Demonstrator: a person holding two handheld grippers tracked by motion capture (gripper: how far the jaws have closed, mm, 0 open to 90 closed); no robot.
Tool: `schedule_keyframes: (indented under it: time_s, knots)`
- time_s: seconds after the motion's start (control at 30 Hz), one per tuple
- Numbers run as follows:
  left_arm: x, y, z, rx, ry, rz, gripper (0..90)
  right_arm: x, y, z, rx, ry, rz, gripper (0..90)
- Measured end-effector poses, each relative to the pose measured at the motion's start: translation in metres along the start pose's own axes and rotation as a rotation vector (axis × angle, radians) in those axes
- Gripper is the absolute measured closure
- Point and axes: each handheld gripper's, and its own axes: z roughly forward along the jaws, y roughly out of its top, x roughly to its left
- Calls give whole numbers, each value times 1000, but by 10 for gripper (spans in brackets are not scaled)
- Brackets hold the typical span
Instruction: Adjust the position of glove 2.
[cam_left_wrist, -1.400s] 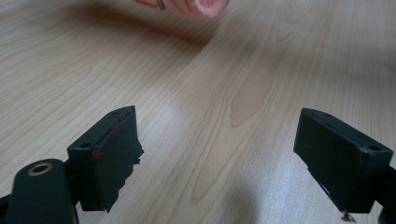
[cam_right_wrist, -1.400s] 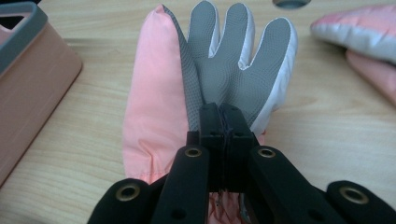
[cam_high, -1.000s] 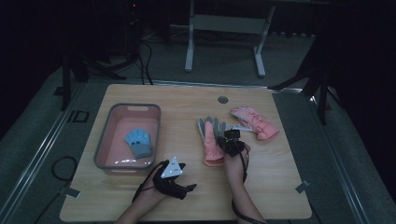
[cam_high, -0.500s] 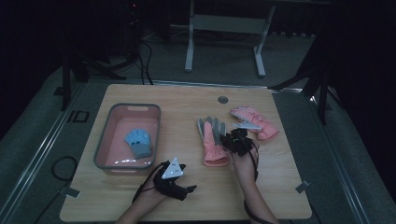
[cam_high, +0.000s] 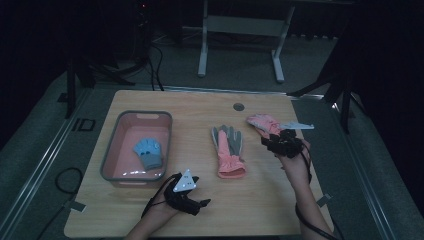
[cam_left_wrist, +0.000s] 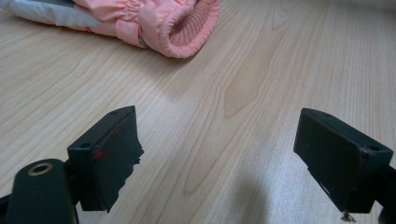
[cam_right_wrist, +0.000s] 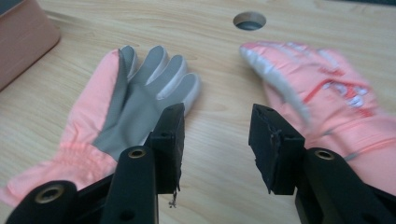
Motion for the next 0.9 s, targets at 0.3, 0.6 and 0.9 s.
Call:
schedule_keyframes:
  time_s: [0.3,0.6,0.9]
  knots:
    - [-1,-2,-1,6,14,-4,145,-60,13,-5,31,-83,-37,567]
    - [-2,-3,-2,-6,20,-27,145,-95,26,25,87,-79,-17,571]
    - [-2,-5,-3,-8,26,-33,145,-104,25,61,122,6,-44,558]
